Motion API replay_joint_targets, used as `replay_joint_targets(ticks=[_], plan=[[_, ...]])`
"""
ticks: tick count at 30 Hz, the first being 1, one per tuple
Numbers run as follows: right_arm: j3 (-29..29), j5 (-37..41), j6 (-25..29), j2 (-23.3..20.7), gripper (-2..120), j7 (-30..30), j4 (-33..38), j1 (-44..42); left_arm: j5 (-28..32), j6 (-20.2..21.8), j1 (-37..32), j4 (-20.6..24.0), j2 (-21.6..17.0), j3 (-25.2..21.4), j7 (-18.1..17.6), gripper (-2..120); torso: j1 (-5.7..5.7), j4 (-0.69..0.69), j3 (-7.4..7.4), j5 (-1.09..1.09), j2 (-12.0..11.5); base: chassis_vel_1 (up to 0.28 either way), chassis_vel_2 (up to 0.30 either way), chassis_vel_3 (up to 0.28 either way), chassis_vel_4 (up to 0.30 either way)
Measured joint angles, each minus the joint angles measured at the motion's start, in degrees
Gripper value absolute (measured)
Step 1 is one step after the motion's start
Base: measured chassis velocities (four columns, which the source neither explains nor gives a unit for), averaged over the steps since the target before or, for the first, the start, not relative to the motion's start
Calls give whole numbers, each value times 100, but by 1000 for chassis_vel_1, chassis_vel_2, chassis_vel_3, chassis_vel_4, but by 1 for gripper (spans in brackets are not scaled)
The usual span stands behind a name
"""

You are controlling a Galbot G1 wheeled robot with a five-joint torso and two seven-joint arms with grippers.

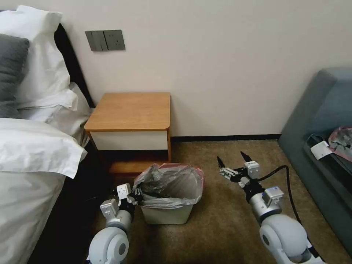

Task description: Pick up the garbage bag from the table and place it over the trash can.

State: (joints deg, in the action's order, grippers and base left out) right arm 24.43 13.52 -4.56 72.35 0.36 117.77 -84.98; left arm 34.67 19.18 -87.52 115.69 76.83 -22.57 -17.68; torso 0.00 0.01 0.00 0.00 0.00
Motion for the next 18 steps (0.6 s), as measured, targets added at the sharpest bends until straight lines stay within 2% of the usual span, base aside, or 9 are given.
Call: replay_joint_targets(ticks=[3,4,7,10,18], plan=[[-62,-111,138,189,100,-49,-55,-49,9,3,-32,-44,-7,-6,19,41,0,0,0,0,0,0,0,0,0],[-62,-111,138,189,100,-49,-55,-49,9,3,-32,-44,-7,-6,19,41,0,0,0,0,0,0,0,0,0],[-72,-134,174,271,100,-63,-77,-68,8,-3,-48,-75,2,-6,29,56,0,0,1,-1,0,0,0,0,0],[-62,-134,175,267,100,-64,-89,-66,2,-3,-58,-72,8,-5,30,63,0,0,0,0,0,0,0,0,0],[-107,-149,179,297,100,-96,-136,-41,-29,8,-77,8,8,-45,-40,65,0,-1,0,0,0,0,0,0,0]])
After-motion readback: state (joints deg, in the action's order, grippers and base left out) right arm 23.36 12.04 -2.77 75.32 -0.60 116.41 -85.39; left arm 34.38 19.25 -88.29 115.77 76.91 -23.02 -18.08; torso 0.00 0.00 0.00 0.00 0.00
